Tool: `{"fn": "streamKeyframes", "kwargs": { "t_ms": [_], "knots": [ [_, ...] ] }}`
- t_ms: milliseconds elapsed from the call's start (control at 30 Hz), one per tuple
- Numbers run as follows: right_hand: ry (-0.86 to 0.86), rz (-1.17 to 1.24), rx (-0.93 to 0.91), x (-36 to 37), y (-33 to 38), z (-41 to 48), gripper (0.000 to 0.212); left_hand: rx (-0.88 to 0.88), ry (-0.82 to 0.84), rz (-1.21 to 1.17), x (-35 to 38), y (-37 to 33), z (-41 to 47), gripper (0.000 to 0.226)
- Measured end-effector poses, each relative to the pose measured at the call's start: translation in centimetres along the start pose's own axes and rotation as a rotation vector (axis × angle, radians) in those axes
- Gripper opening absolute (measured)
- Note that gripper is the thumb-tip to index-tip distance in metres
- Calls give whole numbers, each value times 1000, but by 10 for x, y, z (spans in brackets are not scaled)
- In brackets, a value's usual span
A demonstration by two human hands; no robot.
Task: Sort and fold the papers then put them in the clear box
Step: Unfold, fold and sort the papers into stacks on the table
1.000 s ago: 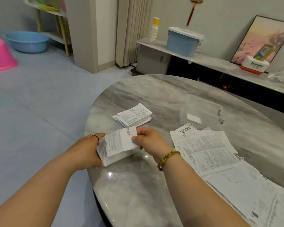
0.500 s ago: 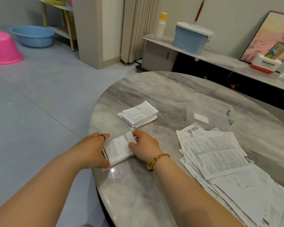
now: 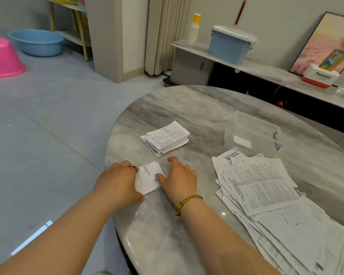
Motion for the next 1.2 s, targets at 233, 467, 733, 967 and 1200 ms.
{"fn": "streamKeyframes", "kwargs": {
  "t_ms": [233, 467, 733, 967, 1200],
  "knots": [
    [-54, 90, 93, -9, -10, 6, 43, 20, -1, 38, -2, 0, -1, 74],
    [-207, 265, 128, -38, -37, -7, 34, 86, -60, -61, -14, -7, -6, 72],
    [-312, 123, 161, -91, -134, -59, 26, 305, -156, -105, -16, -44, -11, 58],
    [-265, -132, 186, -103, -188, -88, 47, 501, -85, -137, 7, -100, -19, 49],
    [-226, -310, 88, -104, -200, -86, 46, 518, 89, 23, 39, -121, -19, 62]
  ]
}}
Point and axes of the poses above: each hand's wrist, its own z-axis towards the middle knuckle, its own x-axis out of the palm, y = z × x, the point moved 2 cm from there along z, towards the middle knuckle, and after that the axes turned 5 degrees about -y, right-handed, at the moved point
